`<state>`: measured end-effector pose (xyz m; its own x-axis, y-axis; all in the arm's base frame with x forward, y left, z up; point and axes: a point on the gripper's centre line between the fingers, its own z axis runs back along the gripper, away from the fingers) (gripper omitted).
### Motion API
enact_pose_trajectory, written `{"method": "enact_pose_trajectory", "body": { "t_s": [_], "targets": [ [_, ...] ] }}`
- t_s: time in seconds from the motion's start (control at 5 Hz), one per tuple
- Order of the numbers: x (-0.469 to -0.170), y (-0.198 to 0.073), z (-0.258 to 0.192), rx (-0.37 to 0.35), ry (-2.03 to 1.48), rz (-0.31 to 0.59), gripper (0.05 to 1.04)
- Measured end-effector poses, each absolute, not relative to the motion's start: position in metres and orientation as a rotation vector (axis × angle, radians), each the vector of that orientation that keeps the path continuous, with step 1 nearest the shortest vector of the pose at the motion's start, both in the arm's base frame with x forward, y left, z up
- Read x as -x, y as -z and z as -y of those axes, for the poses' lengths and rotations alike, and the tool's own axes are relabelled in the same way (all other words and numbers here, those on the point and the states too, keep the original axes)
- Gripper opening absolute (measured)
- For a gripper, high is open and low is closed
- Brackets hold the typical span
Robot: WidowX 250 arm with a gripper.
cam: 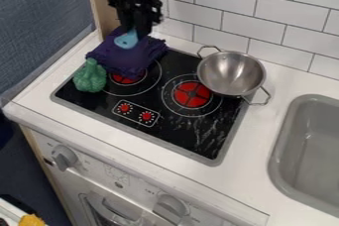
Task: Move the brush to the top of the blue cloth
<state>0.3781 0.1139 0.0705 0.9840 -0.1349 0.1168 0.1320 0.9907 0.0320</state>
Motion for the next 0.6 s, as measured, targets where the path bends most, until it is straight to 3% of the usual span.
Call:
{"method": "enact_pose_trajectory", "body": {
  "t_s": [0.4,0.6],
  "targets": [
    [-0.3808,-0.0688,-0.1291,-0.054,0.094,0.117,0.342],
    [-0.3796,-0.0659,-0.1338,-0.033,0.077,0.116,0.406]
  ]
}}
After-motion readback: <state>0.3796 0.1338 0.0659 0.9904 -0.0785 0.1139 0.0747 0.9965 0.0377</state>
